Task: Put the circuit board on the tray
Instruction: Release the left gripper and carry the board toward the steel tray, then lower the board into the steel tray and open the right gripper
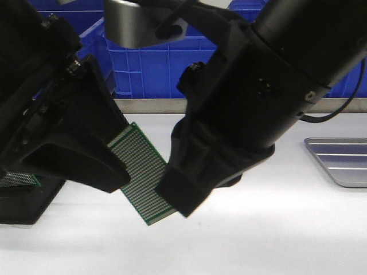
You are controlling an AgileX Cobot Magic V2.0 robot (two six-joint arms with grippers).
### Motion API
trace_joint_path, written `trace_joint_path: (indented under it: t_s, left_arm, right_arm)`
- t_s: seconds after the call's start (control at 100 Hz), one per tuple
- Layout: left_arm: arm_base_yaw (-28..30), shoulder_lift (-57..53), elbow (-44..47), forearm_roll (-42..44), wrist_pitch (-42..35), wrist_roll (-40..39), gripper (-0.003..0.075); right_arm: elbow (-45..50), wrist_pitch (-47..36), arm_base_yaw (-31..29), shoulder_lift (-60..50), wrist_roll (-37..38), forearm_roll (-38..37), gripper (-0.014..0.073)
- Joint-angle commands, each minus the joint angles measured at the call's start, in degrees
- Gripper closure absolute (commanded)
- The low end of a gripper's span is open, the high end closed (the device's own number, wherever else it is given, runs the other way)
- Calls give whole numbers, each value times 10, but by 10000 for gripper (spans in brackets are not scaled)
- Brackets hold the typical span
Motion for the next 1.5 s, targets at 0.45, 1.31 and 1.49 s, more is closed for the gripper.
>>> trace_joint_path:
  t_s: [0.45, 1.31, 1.49]
  left_arm:
    - [42, -41, -15, -22, -33, -8, 188]
    - [42, -41, -15, -23, -32, -8, 189]
    - [42, -41, -15, -23, -31, -8, 189]
  right_arm:
    - [-18, 67, -334, -16, 27, 29, 663]
    - [-18, -62, -516, 82, 27, 81, 621]
    - [-18, -70, -516, 82, 27, 81, 237]
